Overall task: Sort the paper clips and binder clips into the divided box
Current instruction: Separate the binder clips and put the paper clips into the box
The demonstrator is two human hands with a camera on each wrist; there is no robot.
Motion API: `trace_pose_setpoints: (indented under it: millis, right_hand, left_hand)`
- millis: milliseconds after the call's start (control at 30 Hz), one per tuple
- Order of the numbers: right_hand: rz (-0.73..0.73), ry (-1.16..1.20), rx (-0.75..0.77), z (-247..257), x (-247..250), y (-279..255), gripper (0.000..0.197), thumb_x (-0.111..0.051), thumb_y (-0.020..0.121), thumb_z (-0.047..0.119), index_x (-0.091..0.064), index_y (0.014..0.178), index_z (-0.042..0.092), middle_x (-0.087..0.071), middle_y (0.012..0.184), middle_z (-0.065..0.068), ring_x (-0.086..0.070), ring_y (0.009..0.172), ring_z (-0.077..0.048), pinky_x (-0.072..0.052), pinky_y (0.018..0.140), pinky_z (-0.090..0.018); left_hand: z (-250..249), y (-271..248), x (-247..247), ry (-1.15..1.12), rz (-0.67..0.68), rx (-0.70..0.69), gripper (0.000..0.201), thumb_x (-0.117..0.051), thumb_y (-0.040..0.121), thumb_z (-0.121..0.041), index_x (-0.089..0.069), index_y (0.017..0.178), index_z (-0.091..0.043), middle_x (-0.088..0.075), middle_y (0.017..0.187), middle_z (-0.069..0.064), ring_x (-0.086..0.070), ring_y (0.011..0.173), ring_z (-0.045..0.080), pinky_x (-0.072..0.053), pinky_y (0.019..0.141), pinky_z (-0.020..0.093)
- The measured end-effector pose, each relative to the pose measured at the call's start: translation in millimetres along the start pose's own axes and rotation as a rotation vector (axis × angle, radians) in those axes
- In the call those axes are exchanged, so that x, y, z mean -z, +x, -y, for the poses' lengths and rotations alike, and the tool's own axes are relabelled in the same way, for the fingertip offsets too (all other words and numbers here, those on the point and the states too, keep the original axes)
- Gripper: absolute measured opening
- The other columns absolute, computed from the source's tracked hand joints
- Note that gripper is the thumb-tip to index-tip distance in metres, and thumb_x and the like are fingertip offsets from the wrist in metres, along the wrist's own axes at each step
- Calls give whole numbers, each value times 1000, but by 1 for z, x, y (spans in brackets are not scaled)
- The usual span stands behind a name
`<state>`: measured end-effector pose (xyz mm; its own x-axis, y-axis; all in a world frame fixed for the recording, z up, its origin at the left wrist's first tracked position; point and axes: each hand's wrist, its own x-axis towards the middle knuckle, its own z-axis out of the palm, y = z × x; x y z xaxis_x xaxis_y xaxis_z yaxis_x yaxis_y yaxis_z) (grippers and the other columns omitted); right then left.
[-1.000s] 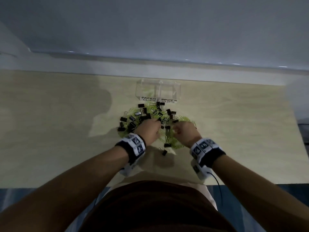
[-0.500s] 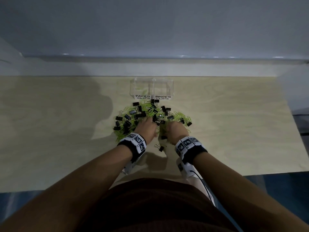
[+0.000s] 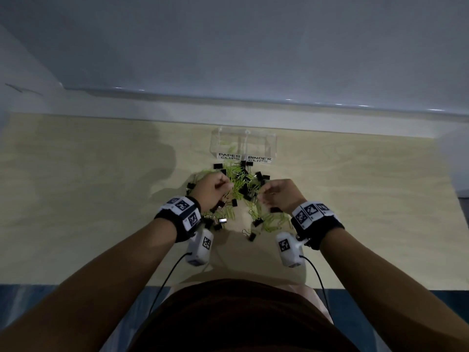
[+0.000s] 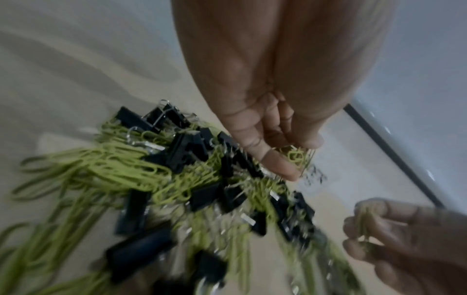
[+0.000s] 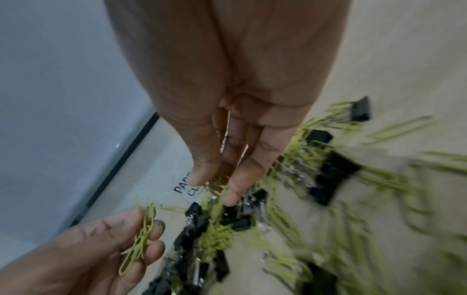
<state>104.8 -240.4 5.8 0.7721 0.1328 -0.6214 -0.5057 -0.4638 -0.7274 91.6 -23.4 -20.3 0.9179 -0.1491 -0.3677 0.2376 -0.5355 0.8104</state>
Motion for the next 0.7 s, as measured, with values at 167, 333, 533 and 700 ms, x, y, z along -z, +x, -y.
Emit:
trace_pose_setpoints:
  millis: [167,333,533,700]
  right_hand:
    - [-111,-105,210,58,-11,25,9,-69,80,3,-65,73,8,-69,81,-4,-65,71,-12,-56,61,-20]
    - [-292,-248,278,102,-23,71,13,-74,77,13,-66,72,23,-68,78,6,-62,70,-5,-50,59,-15]
    - [-285,-401,292,89,-12,68,25,-64,81,2,-69,104,11,-71,103,-4,-66,91,-15,-53,89,-29]
    - [-151,-586,298,24,4,12,17,-57,87,5,-70,91,14,-71,91,0,-66,76,-13,-57,78,-28]
  left_hand:
    - [-29,19,32,-198,-94,18,10,-57,91,-19,-61,88,-11,-69,91,5,-68,74,16,-57,62,21]
    - [-57,66,48,1,-318,-24,13,-62,89,-19,-64,90,-6,-69,91,7,-67,79,22,-58,71,34]
    - [-70,89,49,214,-289,17,14,-58,89,-9,-71,88,-5,-72,96,9,-68,88,22,-56,80,33]
    - [-59,39,18,392,-190,-169,14,-54,92,-18,-66,94,-13,-66,97,0,-58,83,13,-47,81,24]
